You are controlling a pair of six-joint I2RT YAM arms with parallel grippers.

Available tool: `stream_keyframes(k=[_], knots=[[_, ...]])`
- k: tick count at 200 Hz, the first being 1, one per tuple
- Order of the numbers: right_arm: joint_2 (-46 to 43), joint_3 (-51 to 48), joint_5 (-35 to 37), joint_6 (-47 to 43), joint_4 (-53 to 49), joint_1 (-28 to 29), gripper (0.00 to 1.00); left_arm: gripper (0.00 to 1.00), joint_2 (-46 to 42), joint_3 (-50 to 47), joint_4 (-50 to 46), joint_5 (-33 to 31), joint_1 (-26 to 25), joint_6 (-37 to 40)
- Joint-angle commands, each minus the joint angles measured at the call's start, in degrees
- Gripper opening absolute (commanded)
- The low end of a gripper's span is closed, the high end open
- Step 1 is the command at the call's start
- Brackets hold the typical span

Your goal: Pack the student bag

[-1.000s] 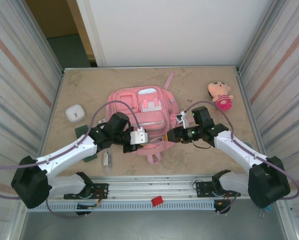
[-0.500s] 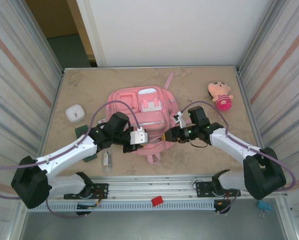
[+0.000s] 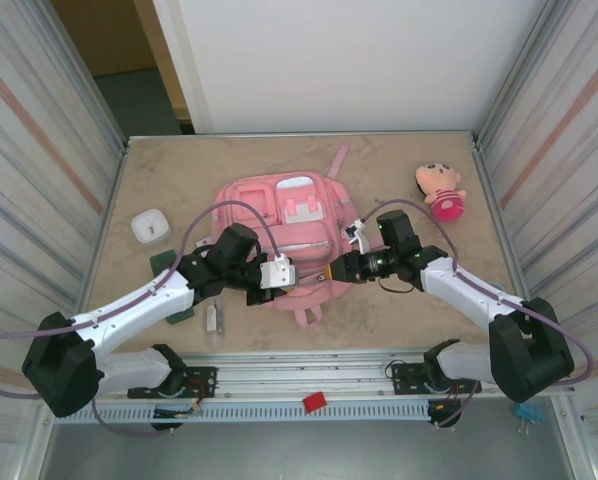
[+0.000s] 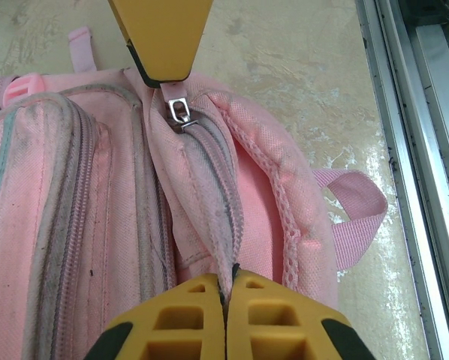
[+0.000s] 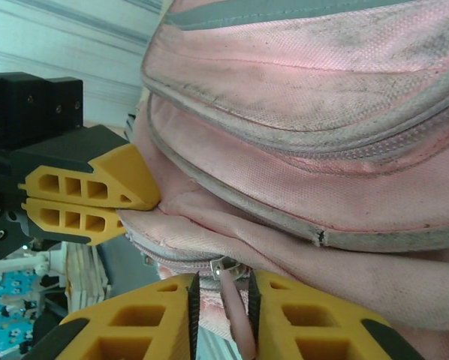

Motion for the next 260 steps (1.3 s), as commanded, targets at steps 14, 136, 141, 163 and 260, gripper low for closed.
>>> stream_keyframes(k=[14, 136, 141, 163, 260], knots=[[0.1, 0.1, -0.5, -0.4, 0.5, 0.4, 0.21, 0.01, -1.9, 0.4, 3.8, 2.8, 0.2, 0.1], [-9.3, -0.1, 6.5, 1.0, -2.9, -1.4, 0.00, 0.16, -2.5, -0.7, 1.3, -10.3, -0.1, -1.2], [-10.0, 0.2, 6.8, 1.0, -2.8, -0.6, 0.00, 0.22, -2.1, -0.7, 1.0, -11.7, -0.4, -1.3], [-11.2, 2.1, 10.1, 0.4, -4.5, 3.6, 0.00, 0.46, -1.2, 0.4, 1.3, -11.8, -2.7, -3.3], [-17.9, 4.1, 13.9, 2.6, -4.1, 7.8, 0.00, 0.30, 4.6, 3.8, 9.4, -14.0, -8.9, -10.2]])
